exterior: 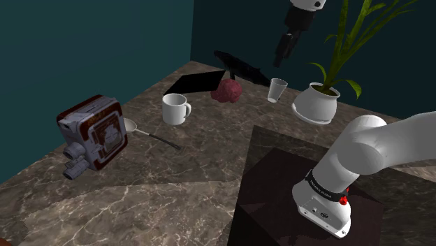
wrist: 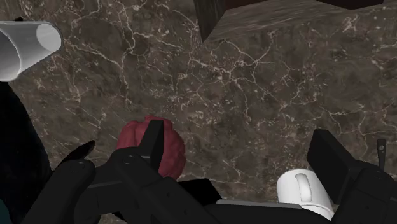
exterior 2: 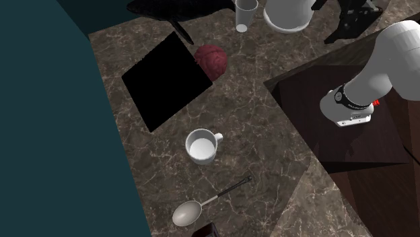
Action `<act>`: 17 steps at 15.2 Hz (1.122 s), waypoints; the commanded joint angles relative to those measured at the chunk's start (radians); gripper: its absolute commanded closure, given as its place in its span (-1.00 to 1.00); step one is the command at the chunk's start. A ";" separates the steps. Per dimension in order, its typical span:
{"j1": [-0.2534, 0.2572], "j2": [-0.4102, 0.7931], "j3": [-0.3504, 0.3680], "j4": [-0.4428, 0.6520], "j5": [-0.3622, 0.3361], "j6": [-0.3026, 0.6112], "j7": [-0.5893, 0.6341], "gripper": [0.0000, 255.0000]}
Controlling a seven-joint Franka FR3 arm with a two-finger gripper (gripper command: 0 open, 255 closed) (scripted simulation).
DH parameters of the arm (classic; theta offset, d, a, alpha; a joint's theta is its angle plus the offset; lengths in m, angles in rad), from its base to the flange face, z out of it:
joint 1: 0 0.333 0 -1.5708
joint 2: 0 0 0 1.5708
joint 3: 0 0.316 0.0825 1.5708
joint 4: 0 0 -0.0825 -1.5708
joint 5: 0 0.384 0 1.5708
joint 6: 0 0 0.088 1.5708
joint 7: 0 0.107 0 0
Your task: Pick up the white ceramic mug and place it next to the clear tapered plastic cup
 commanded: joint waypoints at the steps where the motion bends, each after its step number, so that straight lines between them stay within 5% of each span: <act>1: 0.000 0.000 0.000 0.000 0.000 0.000 0.000 -1.00; 17: 0.023 0.477 0.195 0.120 0.074 0.319 0.300 -1.00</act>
